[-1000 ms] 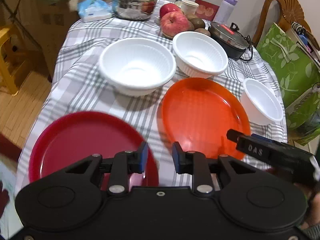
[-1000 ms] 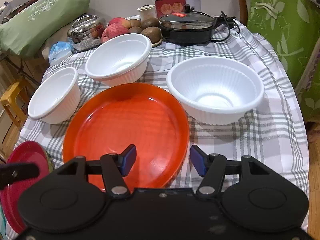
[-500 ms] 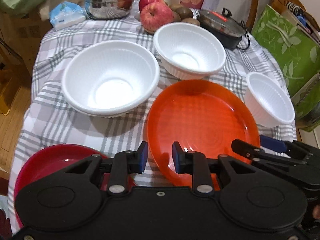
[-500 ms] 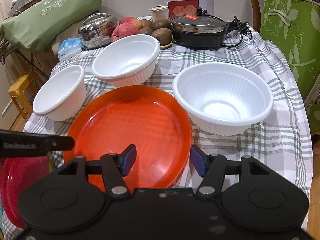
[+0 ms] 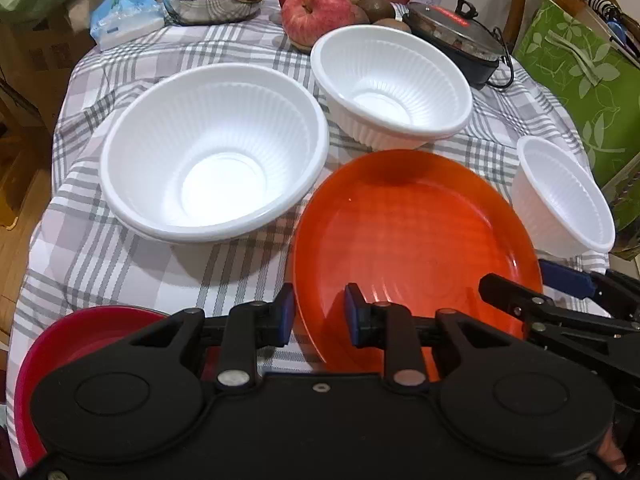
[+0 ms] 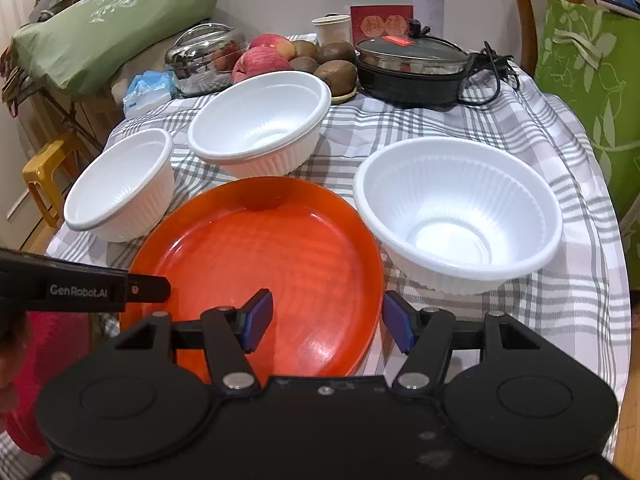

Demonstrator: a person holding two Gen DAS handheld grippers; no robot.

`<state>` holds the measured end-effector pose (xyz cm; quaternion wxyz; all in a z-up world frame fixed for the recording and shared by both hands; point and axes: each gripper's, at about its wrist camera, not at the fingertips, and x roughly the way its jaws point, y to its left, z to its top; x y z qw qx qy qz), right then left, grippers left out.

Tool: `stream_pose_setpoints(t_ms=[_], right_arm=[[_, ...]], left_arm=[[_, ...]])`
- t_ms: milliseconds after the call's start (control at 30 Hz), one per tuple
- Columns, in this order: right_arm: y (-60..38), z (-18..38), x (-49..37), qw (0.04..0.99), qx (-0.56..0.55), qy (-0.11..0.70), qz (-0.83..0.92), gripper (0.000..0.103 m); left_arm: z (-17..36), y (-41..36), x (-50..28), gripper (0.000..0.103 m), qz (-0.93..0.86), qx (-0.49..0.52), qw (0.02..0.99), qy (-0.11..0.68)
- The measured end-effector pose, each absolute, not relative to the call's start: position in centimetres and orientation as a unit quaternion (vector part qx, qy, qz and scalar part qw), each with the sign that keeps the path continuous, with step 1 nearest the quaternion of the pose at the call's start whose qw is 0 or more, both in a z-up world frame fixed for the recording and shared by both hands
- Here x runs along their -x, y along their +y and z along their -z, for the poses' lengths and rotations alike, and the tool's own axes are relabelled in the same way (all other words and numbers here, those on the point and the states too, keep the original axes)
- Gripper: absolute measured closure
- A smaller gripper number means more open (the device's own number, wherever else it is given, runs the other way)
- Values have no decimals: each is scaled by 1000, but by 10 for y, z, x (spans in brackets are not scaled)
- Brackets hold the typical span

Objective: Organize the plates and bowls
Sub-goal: 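Move the left tool to the orange plate rim and grip it, then lift the orange plate and lower it onto the pink plate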

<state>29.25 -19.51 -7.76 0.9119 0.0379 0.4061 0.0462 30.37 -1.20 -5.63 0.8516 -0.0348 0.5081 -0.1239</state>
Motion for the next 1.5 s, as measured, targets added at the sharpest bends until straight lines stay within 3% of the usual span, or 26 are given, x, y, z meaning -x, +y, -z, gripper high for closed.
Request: stream_pose_setpoints(t_ms=[400,1100,1233,1500], right_arm=[[-195,79,-286,907,-44,416,-56,39],[-194,61,-203,904,-49,420,-60,39],[-191,57,-194,908,-40,412,-64,45],[-189,67,-191,897,-27,437,-55,69]], left_arm=[[54,-10,-301,69,120,44,851,509],[31,-10,-224,69,124,28,862,490],[29,-5,-217,69,117,36,865,486],[36,4,-208,71,111,42,862,492]])
